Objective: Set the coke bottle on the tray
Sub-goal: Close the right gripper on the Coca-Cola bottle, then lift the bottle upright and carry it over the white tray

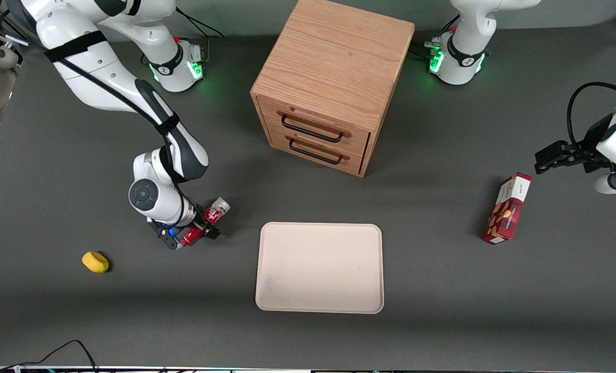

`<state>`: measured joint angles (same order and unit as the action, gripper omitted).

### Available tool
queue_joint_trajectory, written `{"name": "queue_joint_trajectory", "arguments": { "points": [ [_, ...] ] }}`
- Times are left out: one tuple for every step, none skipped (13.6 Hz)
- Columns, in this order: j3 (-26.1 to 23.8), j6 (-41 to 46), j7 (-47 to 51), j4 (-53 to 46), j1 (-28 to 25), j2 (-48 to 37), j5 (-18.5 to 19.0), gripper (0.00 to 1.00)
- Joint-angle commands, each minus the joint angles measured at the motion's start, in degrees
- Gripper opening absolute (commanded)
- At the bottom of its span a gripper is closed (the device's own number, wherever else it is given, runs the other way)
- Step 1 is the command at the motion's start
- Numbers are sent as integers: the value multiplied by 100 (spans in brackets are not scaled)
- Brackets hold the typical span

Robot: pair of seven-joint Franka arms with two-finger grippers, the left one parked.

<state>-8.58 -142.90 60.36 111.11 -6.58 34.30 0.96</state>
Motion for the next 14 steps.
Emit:
{"name": "queue_joint_trajectory", "arguments": {
  "points": [
    [-21, -97, 169, 16, -1, -2, 115, 0],
    [-21, -97, 161, 16, -1, -11, 115, 0],
    [-21, -97, 161, 7, -10, -11, 115, 0],
    [-21, -89, 152, 7, -10, -20, 115, 0],
    [-21, -89, 152, -1, -10, -29, 124, 0],
    [-21, -80, 152, -1, -10, -29, 124, 0],
    [-21, -63, 143, -1, -10, -37, 124, 0],
    [-21, -54, 126, -10, -10, -46, 124, 0],
    [-21, -36, 117, -19, -10, -81, 124, 0],
    [-21, 34, 99, -28, -10, -151, 124, 0],
    [-21, 208, 82, -37, -10, -300, 176, 0],
    [-29, 471, 29, -45, -10, -554, 290, 0],
    [-99, 796, -67, -124, -10, -808, 308, 0],
    [-213, 1243, -181, -333, -1, -968, 317, 0]
  ]
}}
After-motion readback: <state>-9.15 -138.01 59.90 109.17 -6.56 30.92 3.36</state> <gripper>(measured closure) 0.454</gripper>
